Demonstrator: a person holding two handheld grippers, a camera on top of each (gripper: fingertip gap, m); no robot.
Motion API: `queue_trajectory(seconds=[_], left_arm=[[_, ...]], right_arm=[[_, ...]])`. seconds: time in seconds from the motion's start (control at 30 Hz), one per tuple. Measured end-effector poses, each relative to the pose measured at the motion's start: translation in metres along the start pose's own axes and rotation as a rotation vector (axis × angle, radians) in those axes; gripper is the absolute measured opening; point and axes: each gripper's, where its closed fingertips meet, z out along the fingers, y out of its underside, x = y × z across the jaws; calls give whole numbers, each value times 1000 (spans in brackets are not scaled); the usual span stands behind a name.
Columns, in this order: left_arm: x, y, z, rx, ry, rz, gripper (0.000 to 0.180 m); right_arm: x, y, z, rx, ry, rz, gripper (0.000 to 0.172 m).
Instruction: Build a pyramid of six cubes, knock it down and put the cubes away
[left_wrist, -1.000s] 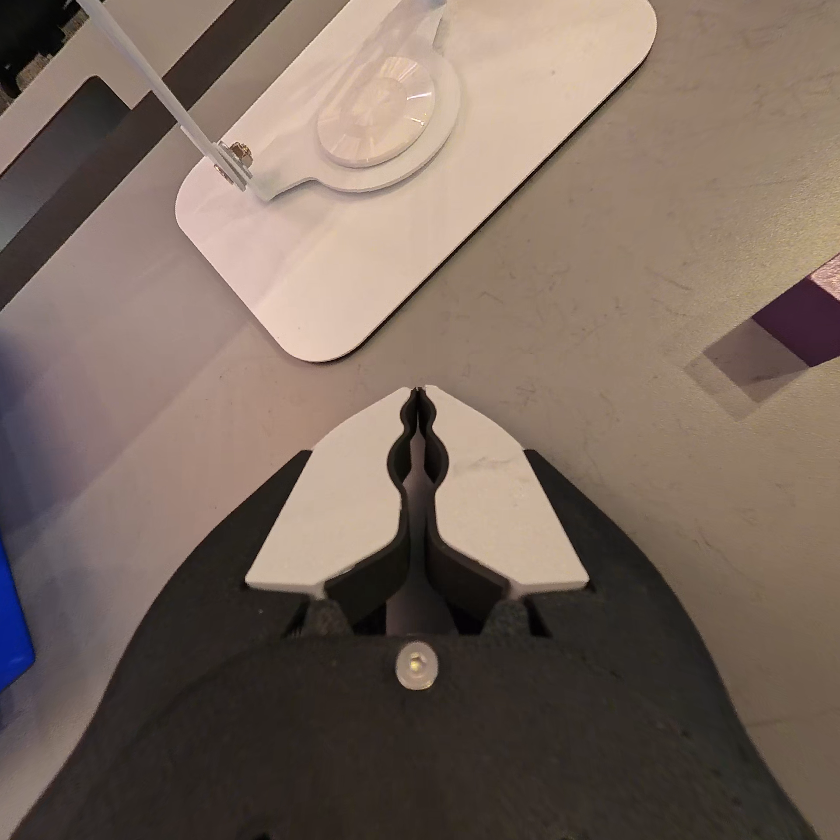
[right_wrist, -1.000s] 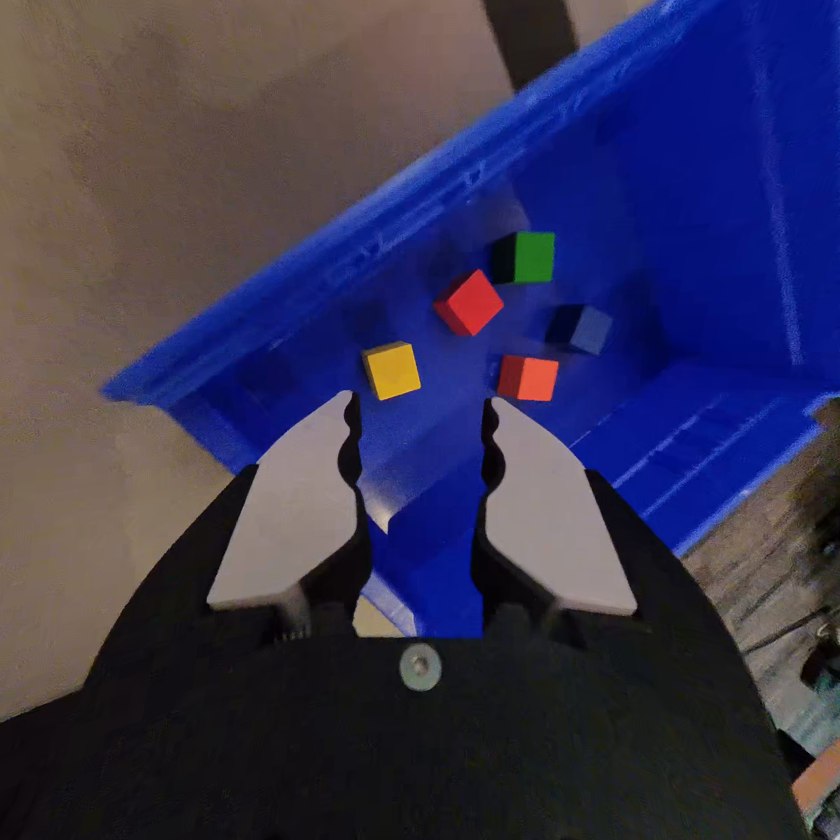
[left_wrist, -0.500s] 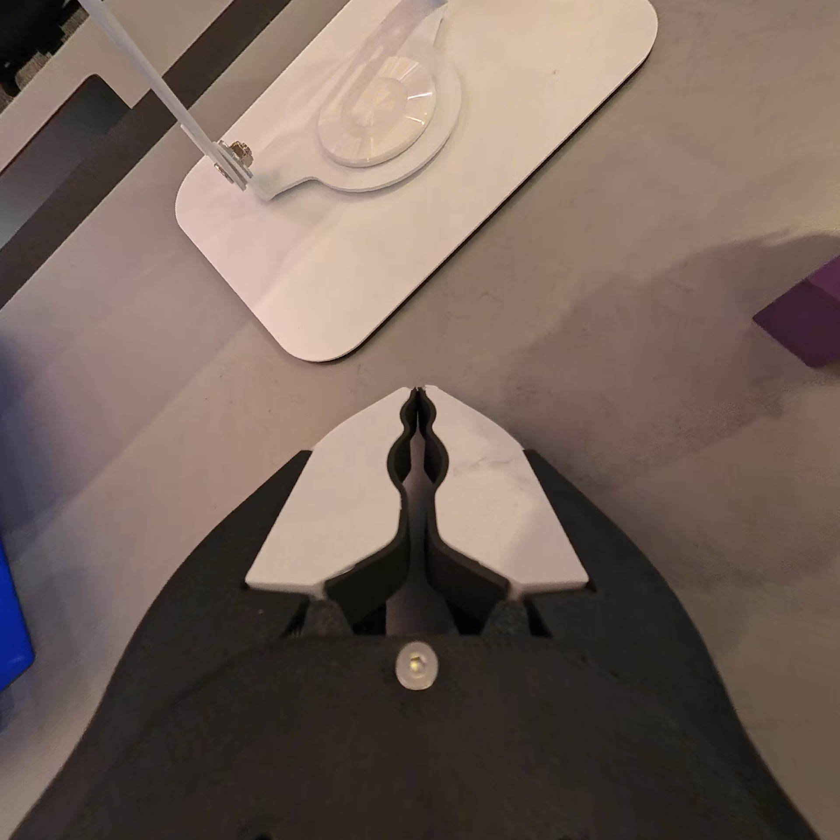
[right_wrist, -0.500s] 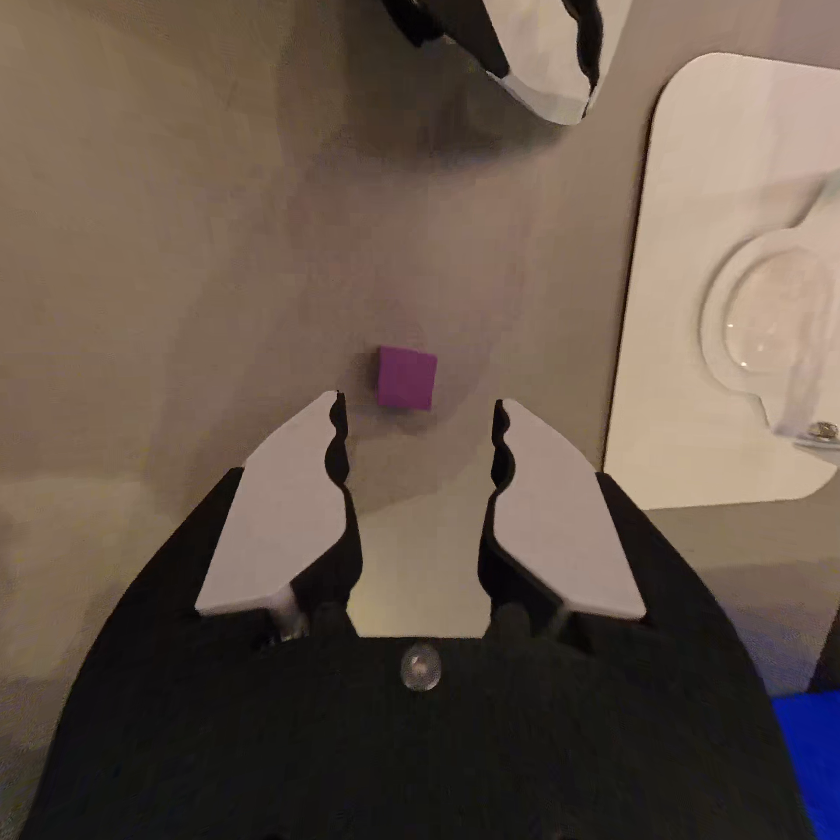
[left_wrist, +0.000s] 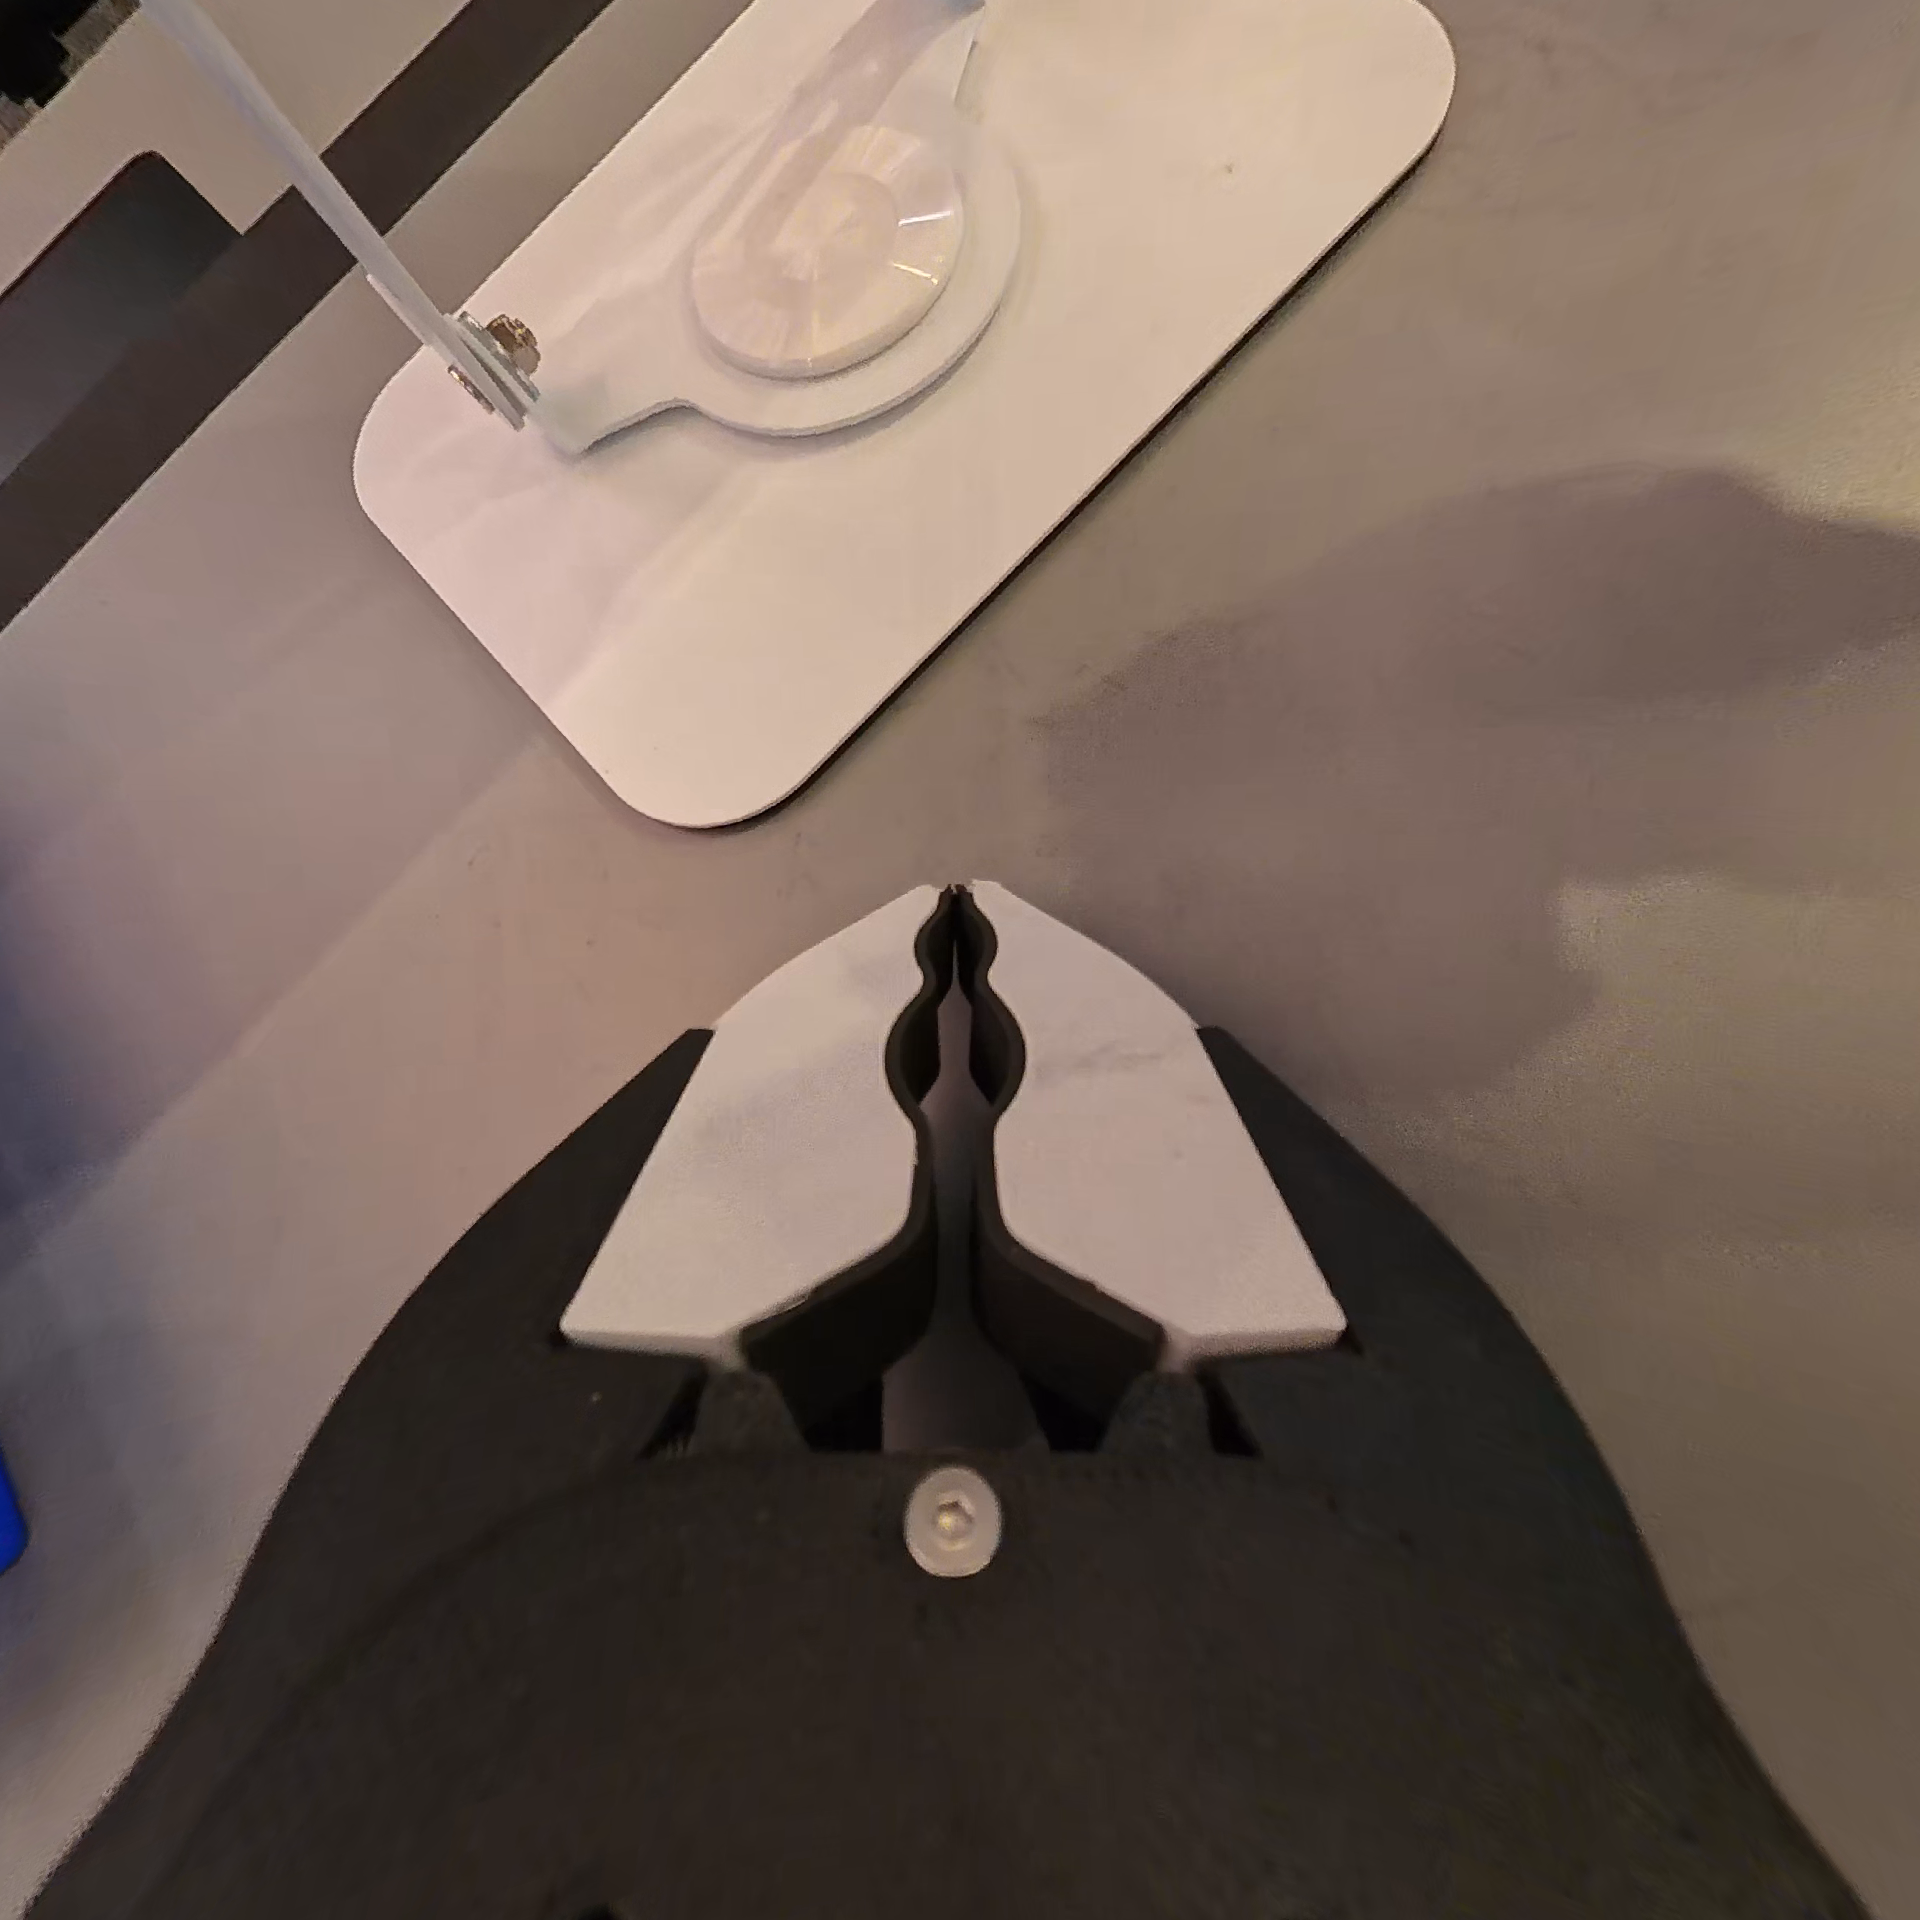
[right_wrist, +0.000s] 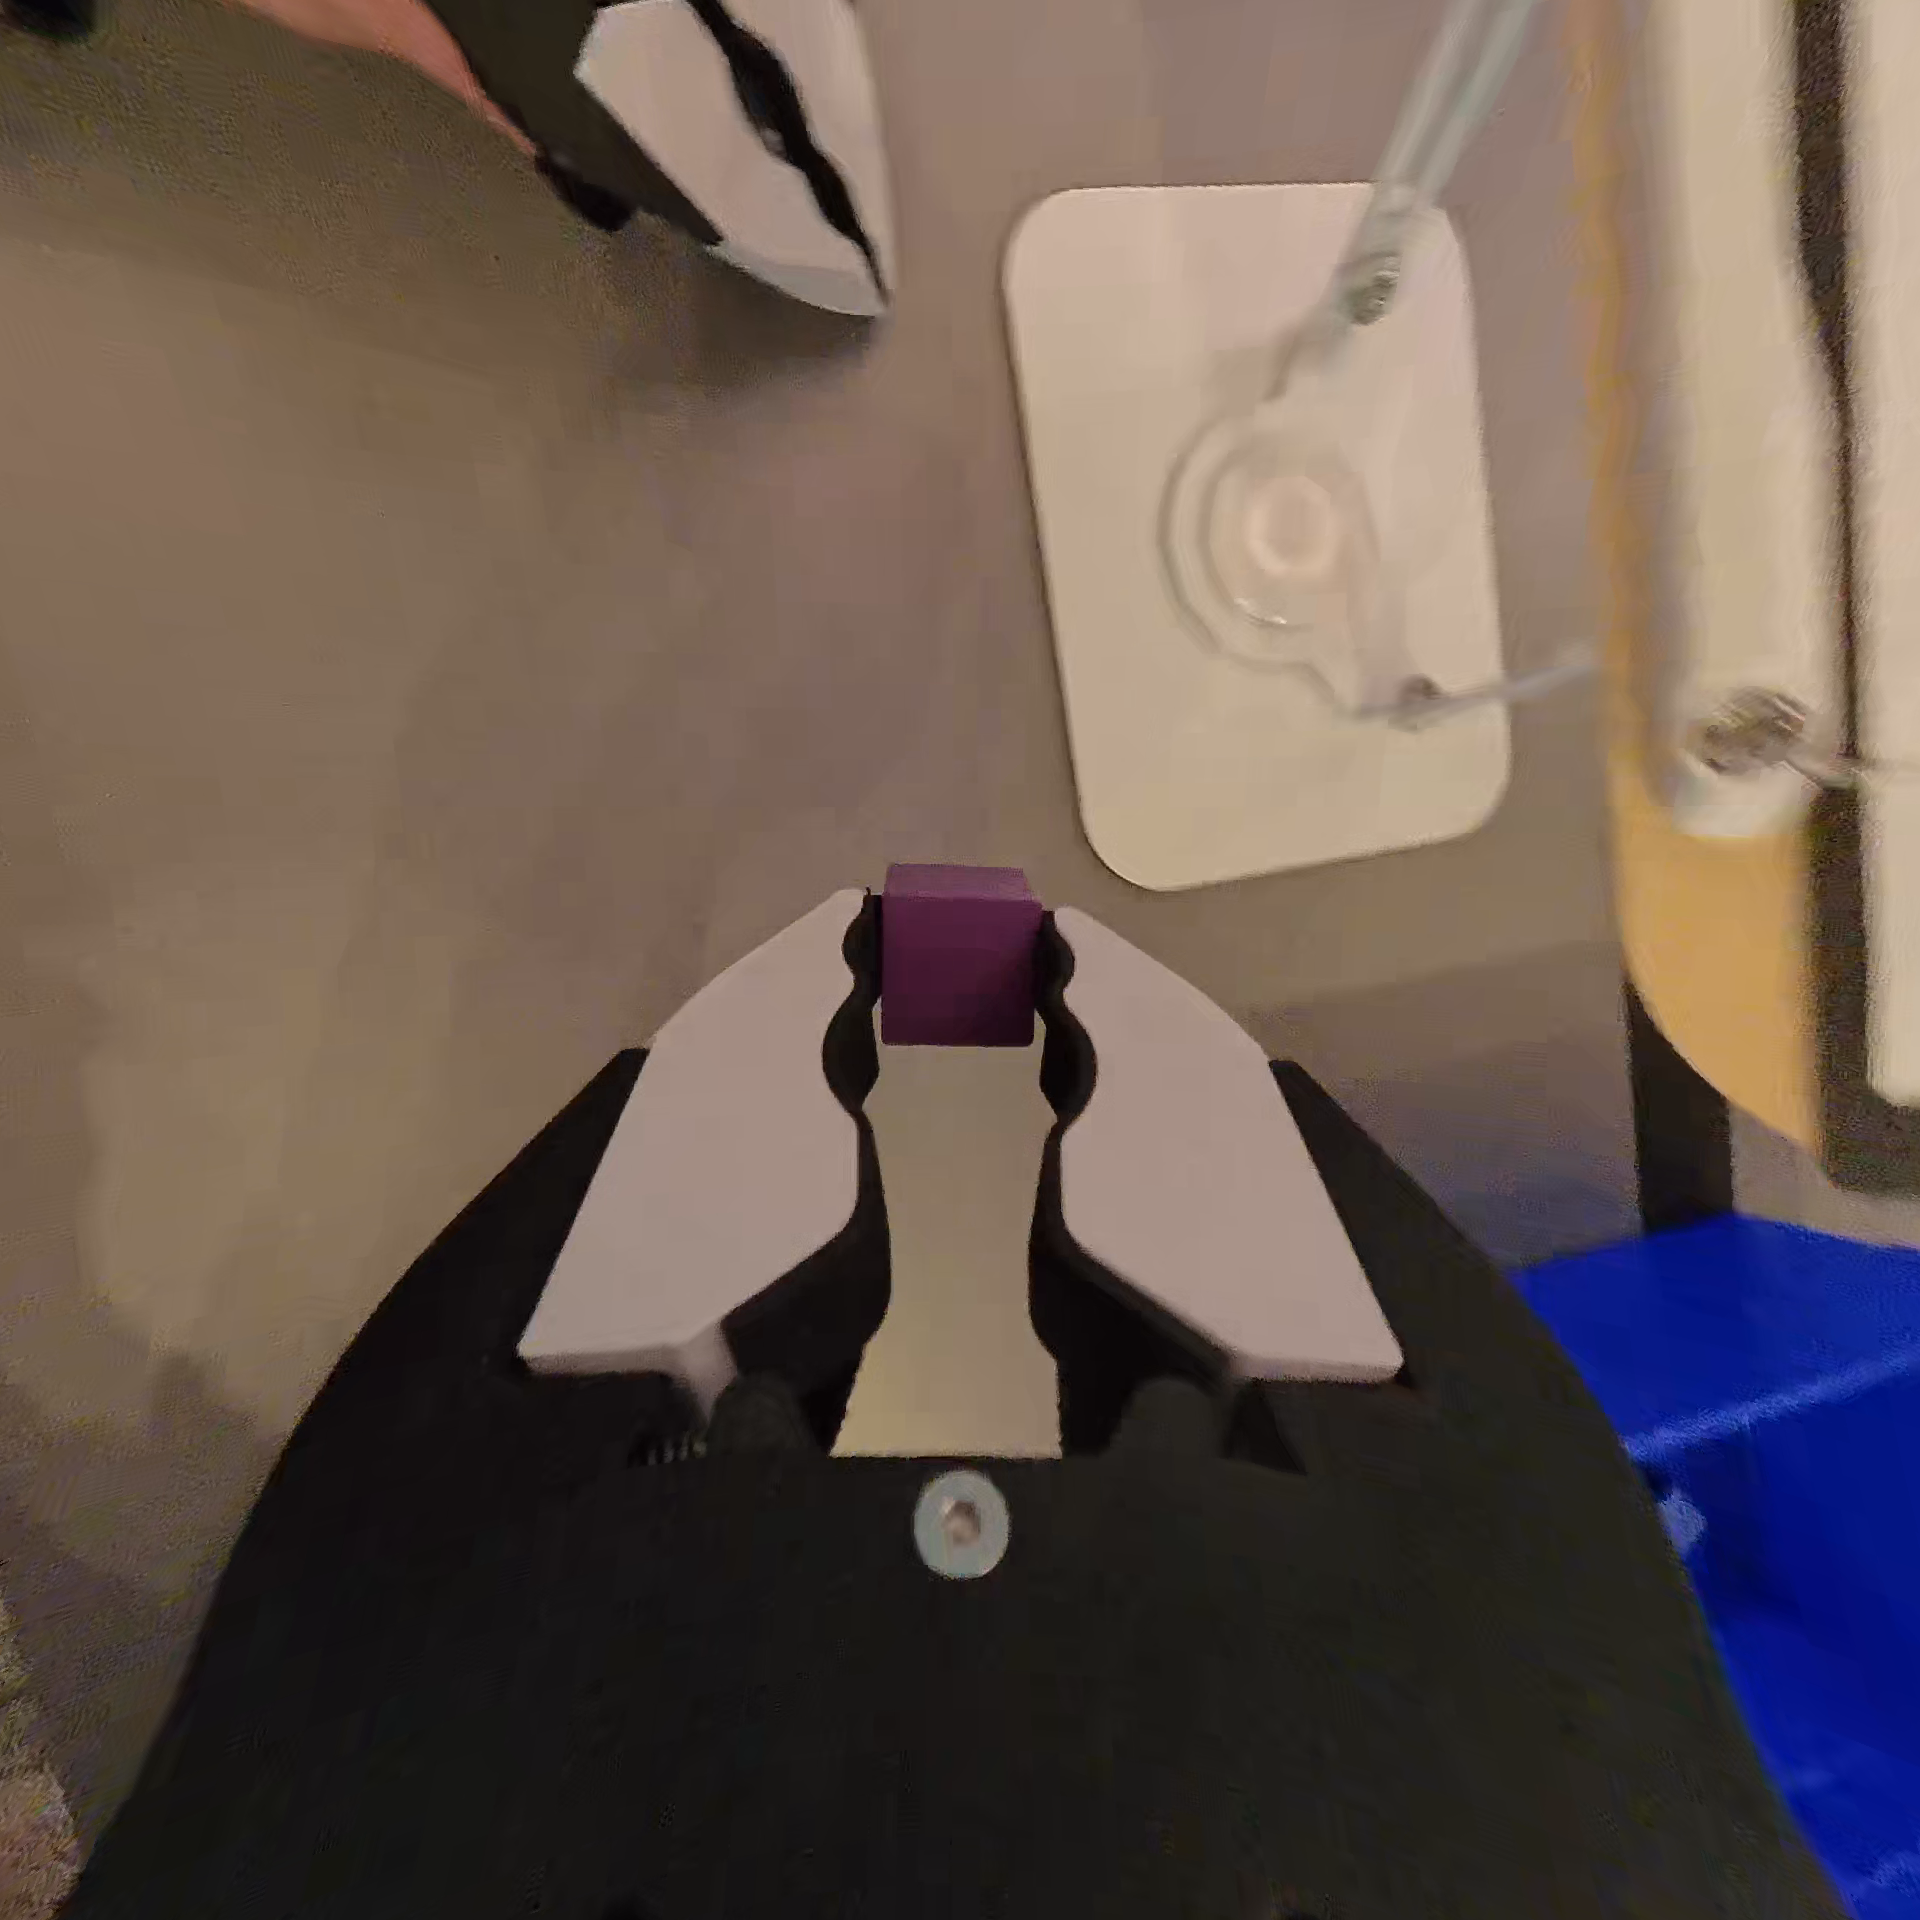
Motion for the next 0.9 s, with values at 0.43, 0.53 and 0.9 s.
queue_trajectory(seconds=[0.43, 0.53, 0.9], left_arm=[[-1, 0, 0, -2, -7, -6, 0], [-1, 0, 0, -2, -6, -6, 0], [-1, 0, 1, -4, 6, -16, 0]], right_arm=[[165, 172, -116, -3, 369, 508, 28], [167, 193, -101, -34, 343, 551, 28], [171, 230, -64, -135, 314, 598, 29]])
